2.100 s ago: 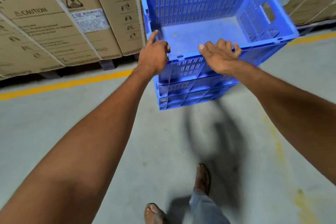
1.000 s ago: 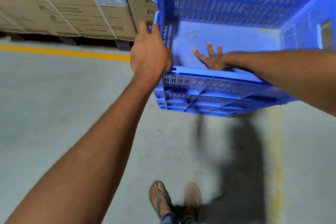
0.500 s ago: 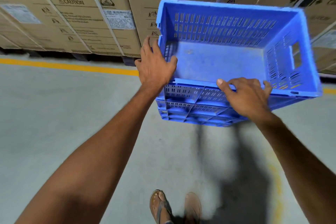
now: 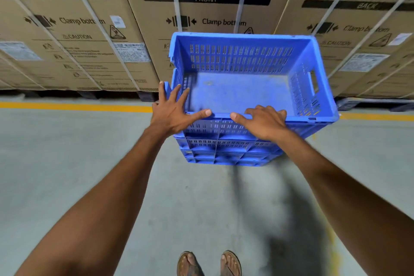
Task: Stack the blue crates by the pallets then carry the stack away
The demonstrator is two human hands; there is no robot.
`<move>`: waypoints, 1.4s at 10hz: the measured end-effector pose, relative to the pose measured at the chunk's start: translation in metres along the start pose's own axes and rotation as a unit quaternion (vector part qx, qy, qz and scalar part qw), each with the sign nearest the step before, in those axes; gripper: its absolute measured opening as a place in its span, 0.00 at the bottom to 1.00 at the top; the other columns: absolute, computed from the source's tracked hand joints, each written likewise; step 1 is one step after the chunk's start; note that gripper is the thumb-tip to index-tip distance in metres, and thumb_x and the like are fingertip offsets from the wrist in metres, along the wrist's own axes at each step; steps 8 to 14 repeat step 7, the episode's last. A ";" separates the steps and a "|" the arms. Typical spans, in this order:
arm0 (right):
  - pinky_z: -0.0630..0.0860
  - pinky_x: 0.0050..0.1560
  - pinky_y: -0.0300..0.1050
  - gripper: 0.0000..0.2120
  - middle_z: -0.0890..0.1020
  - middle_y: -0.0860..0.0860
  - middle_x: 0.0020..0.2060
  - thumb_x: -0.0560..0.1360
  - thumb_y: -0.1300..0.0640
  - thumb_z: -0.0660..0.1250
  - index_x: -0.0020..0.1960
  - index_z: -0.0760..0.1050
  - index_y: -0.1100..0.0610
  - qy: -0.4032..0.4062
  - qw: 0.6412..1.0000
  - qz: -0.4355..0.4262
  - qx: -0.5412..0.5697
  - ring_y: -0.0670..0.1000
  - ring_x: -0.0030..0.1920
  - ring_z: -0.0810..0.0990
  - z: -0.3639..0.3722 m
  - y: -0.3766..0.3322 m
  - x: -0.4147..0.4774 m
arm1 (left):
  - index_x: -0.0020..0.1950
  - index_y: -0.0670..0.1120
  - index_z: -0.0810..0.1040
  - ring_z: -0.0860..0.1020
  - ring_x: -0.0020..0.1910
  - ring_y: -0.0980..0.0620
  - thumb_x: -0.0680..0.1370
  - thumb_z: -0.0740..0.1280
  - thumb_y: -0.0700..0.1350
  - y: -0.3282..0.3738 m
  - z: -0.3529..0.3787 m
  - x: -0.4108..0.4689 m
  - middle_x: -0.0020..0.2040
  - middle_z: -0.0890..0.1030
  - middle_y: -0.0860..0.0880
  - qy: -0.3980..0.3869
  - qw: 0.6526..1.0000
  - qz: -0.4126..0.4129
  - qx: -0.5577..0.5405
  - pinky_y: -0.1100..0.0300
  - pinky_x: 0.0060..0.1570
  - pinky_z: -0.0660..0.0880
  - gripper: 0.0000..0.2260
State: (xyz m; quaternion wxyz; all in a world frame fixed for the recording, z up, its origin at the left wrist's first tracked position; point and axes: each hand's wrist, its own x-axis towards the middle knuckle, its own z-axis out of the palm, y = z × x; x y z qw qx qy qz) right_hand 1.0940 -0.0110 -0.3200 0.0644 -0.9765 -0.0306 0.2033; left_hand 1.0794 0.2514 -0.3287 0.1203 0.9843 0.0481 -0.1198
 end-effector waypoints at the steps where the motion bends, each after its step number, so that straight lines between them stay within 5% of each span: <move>1: 0.60 0.58 0.57 0.39 0.77 0.49 0.61 0.71 0.22 0.42 0.64 0.75 0.43 0.015 1.000 -0.011 -0.016 0.57 0.63 0.70 0.002 -0.002 0.002 | 0.79 0.58 0.59 0.35 0.79 0.44 0.61 0.46 0.85 0.000 -0.001 0.000 0.80 0.58 0.57 0.007 1.000 -0.007 0.016 0.37 0.70 0.62 0.53; 3: 0.61 0.60 0.59 0.41 0.77 0.50 0.62 0.70 0.21 0.43 0.64 0.76 0.45 0.008 1.000 0.001 -0.022 0.58 0.65 0.70 -0.001 -0.001 0.007 | 0.76 0.57 0.66 0.37 0.79 0.43 0.64 0.46 0.84 0.001 0.004 0.004 0.78 0.62 0.55 0.010 0.999 0.000 0.041 0.36 0.69 0.61 0.49; 5: 0.55 0.67 0.65 0.39 0.76 0.50 0.65 0.71 0.22 0.48 0.67 0.73 0.49 -0.096 0.995 -0.006 0.036 0.60 0.68 0.70 -0.021 0.001 -0.007 | 0.82 0.51 0.49 0.38 0.80 0.43 0.68 0.40 0.81 0.016 0.002 -0.026 0.82 0.46 0.46 0.005 0.992 -0.032 0.122 0.38 0.76 0.45 0.50; 7: 0.61 0.61 0.57 0.21 0.78 0.50 0.63 0.80 0.39 0.59 0.67 0.72 0.50 0.142 0.979 -0.056 0.138 0.58 0.65 0.70 -0.032 0.018 -0.070 | 0.82 0.51 0.47 0.47 0.80 0.43 0.78 0.49 0.71 0.017 -0.004 -0.110 0.82 0.51 0.45 0.096 0.990 -0.016 0.099 0.41 0.76 0.50 0.39; 14: 0.61 0.61 0.57 0.21 0.78 0.50 0.63 0.80 0.39 0.59 0.67 0.72 0.50 0.142 0.979 -0.056 0.138 0.58 0.65 0.70 -0.032 0.018 -0.070 | 0.82 0.51 0.47 0.47 0.80 0.43 0.78 0.49 0.71 0.017 -0.004 -0.110 0.82 0.51 0.45 0.096 0.990 -0.016 0.099 0.41 0.76 0.50 0.39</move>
